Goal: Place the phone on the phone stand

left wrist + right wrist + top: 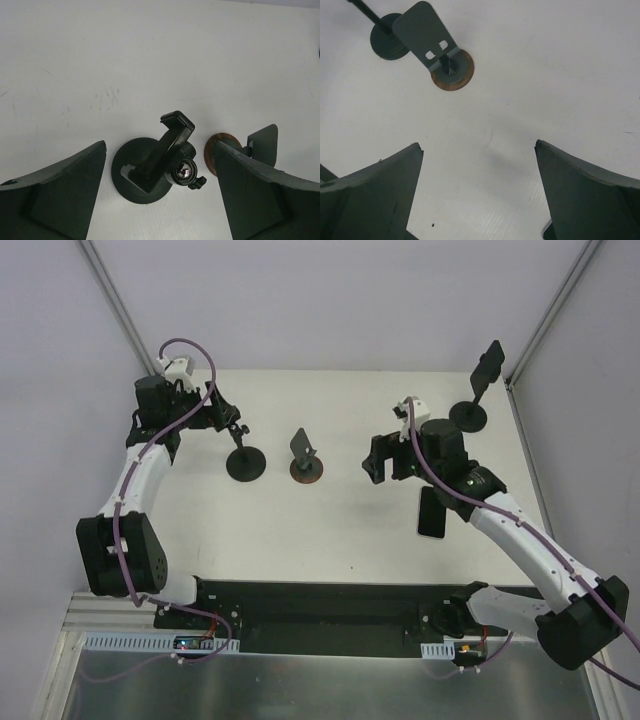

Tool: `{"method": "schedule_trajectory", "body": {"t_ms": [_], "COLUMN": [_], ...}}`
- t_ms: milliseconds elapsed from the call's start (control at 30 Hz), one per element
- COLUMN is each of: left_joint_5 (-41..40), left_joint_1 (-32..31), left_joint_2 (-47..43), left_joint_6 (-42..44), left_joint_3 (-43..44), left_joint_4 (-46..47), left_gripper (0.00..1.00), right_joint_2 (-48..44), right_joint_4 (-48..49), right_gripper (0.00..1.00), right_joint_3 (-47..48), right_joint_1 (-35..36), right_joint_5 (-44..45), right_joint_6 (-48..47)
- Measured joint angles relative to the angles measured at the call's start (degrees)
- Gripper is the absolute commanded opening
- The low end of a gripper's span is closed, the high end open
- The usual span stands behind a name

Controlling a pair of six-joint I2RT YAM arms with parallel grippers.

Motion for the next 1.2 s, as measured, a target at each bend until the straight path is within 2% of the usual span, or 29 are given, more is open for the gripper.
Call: {"method": "schedule_trajectory", "body": {"t_ms": [67, 133, 200, 333, 367, 433, 467, 567, 600, 700, 900, 1000, 1200], "left_joint_5": [3.7, 6.4, 8.1, 8.7, 8.4, 7.0, 5.7, 0.9, -1.0, -7.5, -15.3, -22.1, -38.3], "left_joint_1": [1.0, 1.3, 1.3, 1.3, 1.2, 0.7, 0.4, -1.6, -2.6, -5.8, -11.0, -15.1, -31.1], "left_joint_2": [3.2, 5.7, 7.6, 9.0, 8.8, 8.1, 7.5, 5.6, 5.1, 4.5, 1.6, -1.9, -7.5], "left_joint_6": [0.0, 0.2, 0.4, -0.1, -0.3, -1.0, -1.6, -2.6, -2.7, -3.2, -9.0, -15.9, -33.1], "left_joint_3": [1.2, 1.8, 1.9, 1.9, 1.8, 1.4, 1.1, 1.3, 1.6, 3.8, 4.4, 3.2, 2.9], "left_joint_4": [0.0, -0.1, -0.2, -0.7, -0.7, -0.7, -1.0, -3.5, -4.9, -10.0, -17.3, -22.1, -34.1], "left_gripper": [0.82, 0.73, 0.72, 0.59, 0.51, 0.41, 0.3, 0.22, 0.13, 0.0, 0.0, 0.0, 0.0], "right_joint_2": [-1.0, -2.4, -4.5, -8.6, -9.1, -10.1, -10.4, -10.7, -10.6, -10.6, -9.2, -7.2, -3.8], "right_joint_4": [0.2, 0.6, 1.3, 2.4, 2.5, 2.9, 3.1, 3.3, 3.2, 3.3, 4.8, 5.7, 8.7], "right_gripper": [0.97, 0.97, 0.97, 0.97, 0.97, 0.97, 0.97, 0.97, 0.97, 0.97, 0.97, 0.97, 0.97], "right_joint_3": [-1.3, -2.2, -3.2, -5.4, -5.7, -6.6, -7.1, -8.3, -8.6, -9.2, -9.2, -9.2, -9.2], "right_joint_1": [1.9, 3.2, 4.0, 4.2, 4.2, 4.5, 4.7, 5.6, 5.9, 7.5, 11.1, 13.4, 19.9], "right_joint_5": [-1.0, -1.3, -1.6, -1.8, -1.8, -1.9, -1.9, -1.9, -1.9, -1.7, -0.8, 0.2, 3.3], "right_joint_6": [0.0, -0.1, 0.0, 0.1, 0.1, 0.4, 0.5, 1.2, 1.4, 1.8, 2.5, 2.6, 2.6]}}
